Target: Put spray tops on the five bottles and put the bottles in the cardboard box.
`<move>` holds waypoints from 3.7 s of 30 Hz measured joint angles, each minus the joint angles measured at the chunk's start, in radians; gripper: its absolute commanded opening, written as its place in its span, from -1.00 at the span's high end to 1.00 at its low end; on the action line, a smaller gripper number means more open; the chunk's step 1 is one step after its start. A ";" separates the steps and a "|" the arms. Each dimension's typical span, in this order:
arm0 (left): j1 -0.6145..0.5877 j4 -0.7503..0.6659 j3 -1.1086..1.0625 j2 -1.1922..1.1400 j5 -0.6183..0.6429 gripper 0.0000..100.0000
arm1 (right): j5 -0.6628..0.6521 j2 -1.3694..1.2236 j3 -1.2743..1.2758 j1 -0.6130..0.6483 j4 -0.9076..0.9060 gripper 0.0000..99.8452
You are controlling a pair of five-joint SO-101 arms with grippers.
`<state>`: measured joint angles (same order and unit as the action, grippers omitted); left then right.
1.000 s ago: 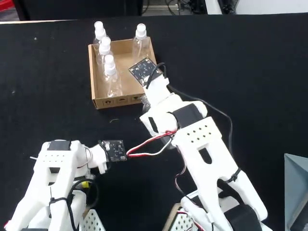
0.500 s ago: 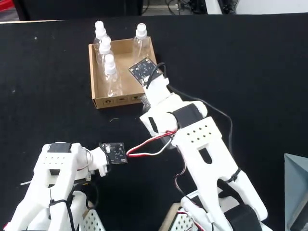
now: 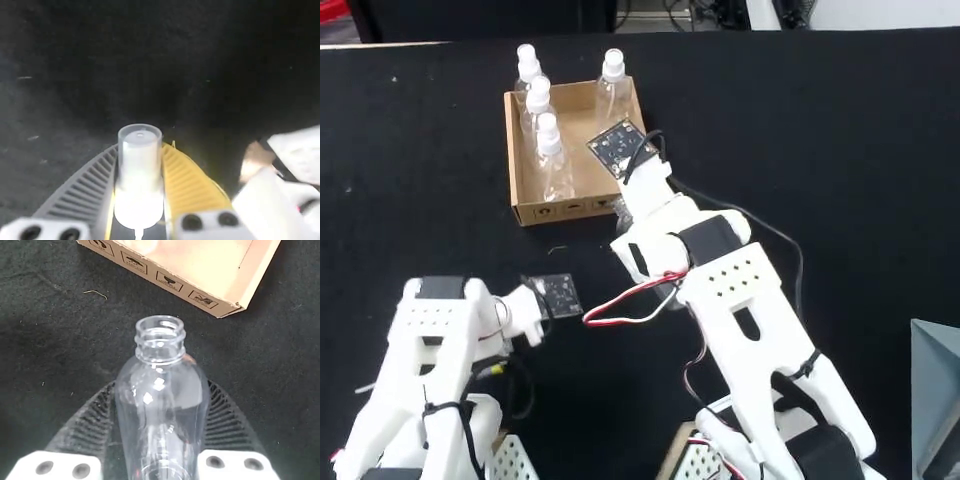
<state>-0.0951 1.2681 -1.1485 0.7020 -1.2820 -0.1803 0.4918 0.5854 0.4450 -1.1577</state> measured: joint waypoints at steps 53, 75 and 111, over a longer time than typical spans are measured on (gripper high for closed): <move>0.339 0.301 0.954 0.000 1.119 0.94 | 0.035 0.413 0.203 -0.005 0.114 0.77; 0.345 0.094 1.059 0.000 1.453 0.94 | 0.037 0.569 0.425 -0.005 0.334 0.77; 0.141 -0.203 0.568 0.485 1.596 0.94 | 0.037 0.835 0.671 -0.006 0.551 0.77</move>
<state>0.0460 1.0656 -0.5808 1.1868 0.3138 -0.1435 1.3265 1.2559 0.4388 -0.6068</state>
